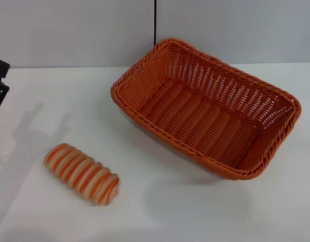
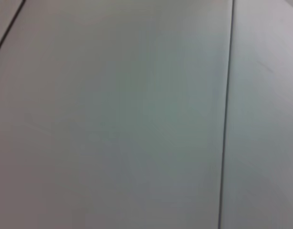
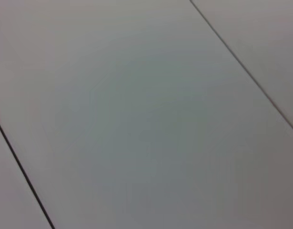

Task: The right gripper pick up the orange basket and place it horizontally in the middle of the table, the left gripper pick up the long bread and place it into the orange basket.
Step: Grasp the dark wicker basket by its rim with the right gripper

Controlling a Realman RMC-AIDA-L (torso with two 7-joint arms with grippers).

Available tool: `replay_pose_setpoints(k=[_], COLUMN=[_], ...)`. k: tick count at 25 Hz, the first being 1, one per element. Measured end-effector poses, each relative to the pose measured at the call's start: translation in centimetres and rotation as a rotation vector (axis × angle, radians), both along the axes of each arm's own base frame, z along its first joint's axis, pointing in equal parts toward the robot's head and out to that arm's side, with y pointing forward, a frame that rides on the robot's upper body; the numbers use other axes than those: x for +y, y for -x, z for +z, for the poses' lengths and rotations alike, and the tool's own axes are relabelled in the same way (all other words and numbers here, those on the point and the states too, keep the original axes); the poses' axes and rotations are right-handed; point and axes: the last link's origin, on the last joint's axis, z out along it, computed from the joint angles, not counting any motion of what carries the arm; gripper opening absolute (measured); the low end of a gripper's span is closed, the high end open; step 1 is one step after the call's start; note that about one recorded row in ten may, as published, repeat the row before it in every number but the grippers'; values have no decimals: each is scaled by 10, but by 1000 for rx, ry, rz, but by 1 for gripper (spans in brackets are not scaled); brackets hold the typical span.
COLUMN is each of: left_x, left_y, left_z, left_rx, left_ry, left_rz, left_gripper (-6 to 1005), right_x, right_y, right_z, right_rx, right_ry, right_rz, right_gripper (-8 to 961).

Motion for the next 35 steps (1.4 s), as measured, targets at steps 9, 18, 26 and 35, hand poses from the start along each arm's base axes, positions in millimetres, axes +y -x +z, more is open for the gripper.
replay_pose_setpoints(k=[9,18,26,35], left_x=[5,14,18,20], left_y=[-2,-2,-5,-5], left_z=[2,1,6,9], left_rx=[-21,-50,-34,-137], left_ry=[-20,-46,-56,8], left_rz=[3,41,8,-4], left_gripper=[800,800,800,800], right_x=[11,25,29,34], right_y=[7,15,18,14], right_z=[0,-5,-5,31], right_rx=[-19,11,69,251], right_ry=[8,7,17,137], right_rz=[30,55,97,305], right_gripper=[540,541,541,540])
